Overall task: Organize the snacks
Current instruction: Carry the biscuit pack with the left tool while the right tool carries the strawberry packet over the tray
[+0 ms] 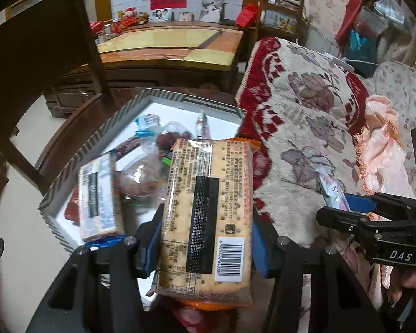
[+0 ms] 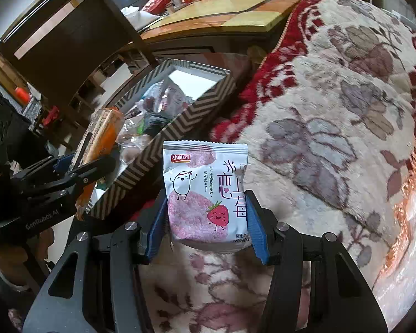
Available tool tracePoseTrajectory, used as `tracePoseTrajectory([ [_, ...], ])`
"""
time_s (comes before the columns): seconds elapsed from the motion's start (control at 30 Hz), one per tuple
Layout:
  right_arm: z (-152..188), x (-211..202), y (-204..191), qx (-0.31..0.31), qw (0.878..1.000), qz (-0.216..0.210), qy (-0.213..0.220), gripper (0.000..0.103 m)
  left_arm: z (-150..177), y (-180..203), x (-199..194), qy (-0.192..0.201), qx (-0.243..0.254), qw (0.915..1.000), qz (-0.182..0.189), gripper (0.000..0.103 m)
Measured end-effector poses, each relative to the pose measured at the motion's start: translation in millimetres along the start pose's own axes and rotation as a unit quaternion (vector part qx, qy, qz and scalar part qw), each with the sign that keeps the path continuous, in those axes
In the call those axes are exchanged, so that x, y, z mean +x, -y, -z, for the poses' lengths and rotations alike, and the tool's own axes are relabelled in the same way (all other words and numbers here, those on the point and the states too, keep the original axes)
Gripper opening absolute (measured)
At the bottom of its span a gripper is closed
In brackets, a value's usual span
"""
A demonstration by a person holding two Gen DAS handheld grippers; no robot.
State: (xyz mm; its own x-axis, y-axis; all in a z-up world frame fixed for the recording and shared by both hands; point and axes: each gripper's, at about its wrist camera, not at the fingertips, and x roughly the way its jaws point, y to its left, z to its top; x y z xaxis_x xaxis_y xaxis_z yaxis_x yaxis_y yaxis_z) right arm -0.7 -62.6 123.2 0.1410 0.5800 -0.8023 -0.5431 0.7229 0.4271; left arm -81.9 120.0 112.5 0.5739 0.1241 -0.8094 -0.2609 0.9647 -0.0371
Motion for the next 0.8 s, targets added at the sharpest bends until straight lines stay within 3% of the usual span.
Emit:
tracePoseTrajectory([
  [0.8,-29.3,34.6,-51.2,-0.051,0.998,-0.018,-0.028,0.052,4.2,-76.5,13.7,-0.013,-0.083,0.9959,-0.033,0.056],
])
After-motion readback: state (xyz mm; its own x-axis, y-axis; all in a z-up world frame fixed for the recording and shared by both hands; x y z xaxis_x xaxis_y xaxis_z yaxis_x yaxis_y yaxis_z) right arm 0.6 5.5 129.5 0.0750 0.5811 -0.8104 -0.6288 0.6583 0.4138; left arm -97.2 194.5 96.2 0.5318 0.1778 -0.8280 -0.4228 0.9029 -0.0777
